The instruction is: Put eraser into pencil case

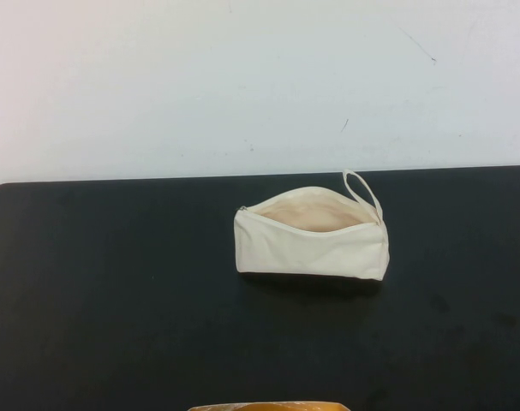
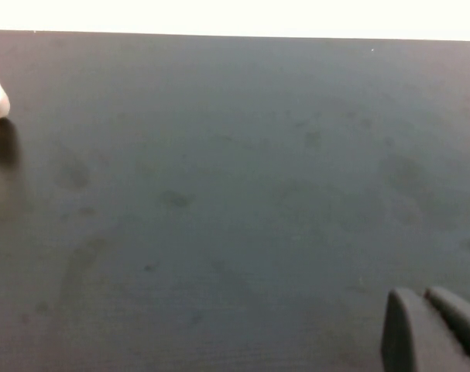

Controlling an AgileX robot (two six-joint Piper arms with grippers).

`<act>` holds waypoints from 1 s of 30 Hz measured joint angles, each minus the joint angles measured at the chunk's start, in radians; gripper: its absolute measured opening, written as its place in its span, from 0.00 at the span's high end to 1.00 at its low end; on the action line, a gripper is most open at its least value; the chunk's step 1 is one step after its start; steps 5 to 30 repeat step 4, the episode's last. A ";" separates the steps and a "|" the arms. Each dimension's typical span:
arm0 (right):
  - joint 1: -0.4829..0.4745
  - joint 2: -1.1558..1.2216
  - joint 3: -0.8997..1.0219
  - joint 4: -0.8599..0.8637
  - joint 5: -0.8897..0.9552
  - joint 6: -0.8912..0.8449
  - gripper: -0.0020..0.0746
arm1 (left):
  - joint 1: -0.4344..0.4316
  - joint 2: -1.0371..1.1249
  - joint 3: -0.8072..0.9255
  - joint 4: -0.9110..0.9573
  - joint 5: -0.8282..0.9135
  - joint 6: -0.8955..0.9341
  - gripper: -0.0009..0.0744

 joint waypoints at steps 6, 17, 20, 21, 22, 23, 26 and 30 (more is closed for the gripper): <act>0.000 0.000 0.000 0.000 0.002 0.000 0.98 | 0.000 0.000 0.000 0.000 0.000 0.000 0.99; 0.000 0.000 0.000 0.000 0.002 0.000 0.98 | 0.000 0.000 0.000 0.000 0.000 0.000 0.99; 0.000 0.000 0.000 0.000 0.002 0.000 0.98 | 0.000 0.000 0.000 0.000 0.000 0.000 0.99; 0.000 0.000 0.000 0.000 0.002 0.000 0.98 | 0.000 0.000 0.000 0.000 0.000 0.000 0.99; 0.000 0.000 0.000 0.000 0.002 0.000 0.98 | 0.000 0.000 0.000 0.000 0.000 0.000 0.99; 0.000 0.000 0.000 0.000 0.002 0.000 0.98 | 0.000 0.000 0.000 0.000 0.000 0.000 0.99; 0.000 0.000 0.000 0.000 0.002 0.000 0.98 | 0.000 0.000 0.000 0.000 0.000 0.000 0.99; 0.000 0.000 0.000 0.000 0.002 0.000 0.98 | 0.000 0.000 0.000 0.000 0.000 0.000 0.99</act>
